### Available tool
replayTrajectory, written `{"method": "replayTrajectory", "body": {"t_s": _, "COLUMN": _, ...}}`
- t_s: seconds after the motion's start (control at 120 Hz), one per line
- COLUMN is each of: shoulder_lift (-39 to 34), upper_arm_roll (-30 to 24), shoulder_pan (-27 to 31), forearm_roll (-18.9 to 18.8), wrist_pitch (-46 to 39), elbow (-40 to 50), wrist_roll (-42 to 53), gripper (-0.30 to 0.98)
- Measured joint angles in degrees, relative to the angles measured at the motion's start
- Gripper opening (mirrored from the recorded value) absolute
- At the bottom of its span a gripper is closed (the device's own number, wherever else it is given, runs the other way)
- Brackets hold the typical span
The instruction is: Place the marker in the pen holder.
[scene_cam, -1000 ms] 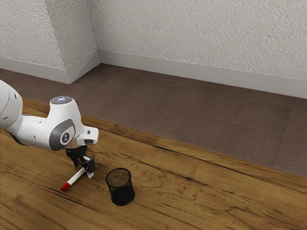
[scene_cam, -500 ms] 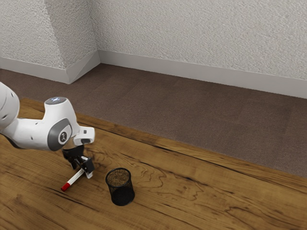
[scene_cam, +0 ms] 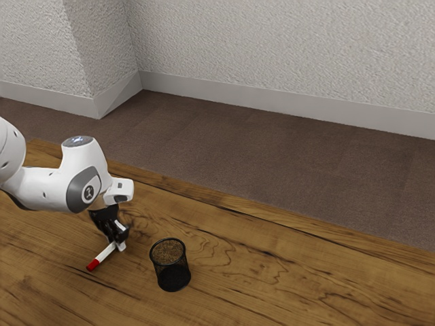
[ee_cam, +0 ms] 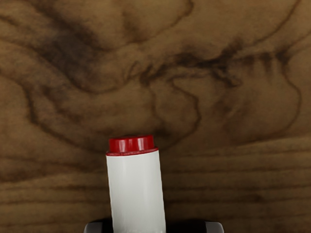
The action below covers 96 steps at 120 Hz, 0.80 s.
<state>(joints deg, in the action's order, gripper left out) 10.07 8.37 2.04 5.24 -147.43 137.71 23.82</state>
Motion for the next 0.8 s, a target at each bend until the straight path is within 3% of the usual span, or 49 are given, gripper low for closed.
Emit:
{"method": "replayTrajectory", "body": {"t_s": 0.142, "shoulder_lift": -0.09, "upper_arm_roll": 0.03, "shoulder_pan": -0.03, "forearm_roll": -0.24, "wrist_pitch": -0.05, "elbow": 0.01, "wrist_roll": -0.32, "gripper": 0.23}}
{"method": "replayTrajectory", "body": {"t_s": 0.225, "shoulder_lift": -0.6, "upper_arm_roll": -0.01, "shoulder_pan": -0.09, "forearm_roll": -0.04, "wrist_pitch": 0.06, "elbow": 0.03, "wrist_roll": -0.09, "gripper": -0.01}}
{"method": "replayTrajectory", "body": {"t_s": 0.375, "shoulder_lift": -1.47, "upper_arm_roll": 0.09, "shoulder_pan": -0.2, "forearm_roll": -0.72, "wrist_pitch": 0.04, "elbow": 0.05, "wrist_roll": -0.69, "gripper": -0.09}}
{"method": "replayTrajectory", "body": {"t_s": 0.558, "shoulder_lift": -13.62, "upper_arm_roll": -0.2, "shoulder_pan": -0.77, "forearm_roll": -1.58, "wrist_pitch": 1.29, "elbow": -0.23, "wrist_roll": -1.79, "gripper": -0.1}}
{"method": "replayTrajectory", "body": {"t_s": 0.683, "shoulder_lift": -21.57, "upper_arm_roll": -0.1, "shoulder_pan": -11.41, "forearm_roll": -0.66, "wrist_pitch": -0.08, "elbow": -0.63, "wrist_roll": -2.66, "gripper": -0.1}}
{"method": "replayTrajectory", "body": {"t_s": 0.8, "shoulder_lift": -23.44, "upper_arm_roll": -0.31, "shoulder_pan": -19.39, "forearm_roll": 2.45, "wrist_pitch": -4.89, "elbow": -0.37, "wrist_roll": -3.36, "gripper": -0.1}}
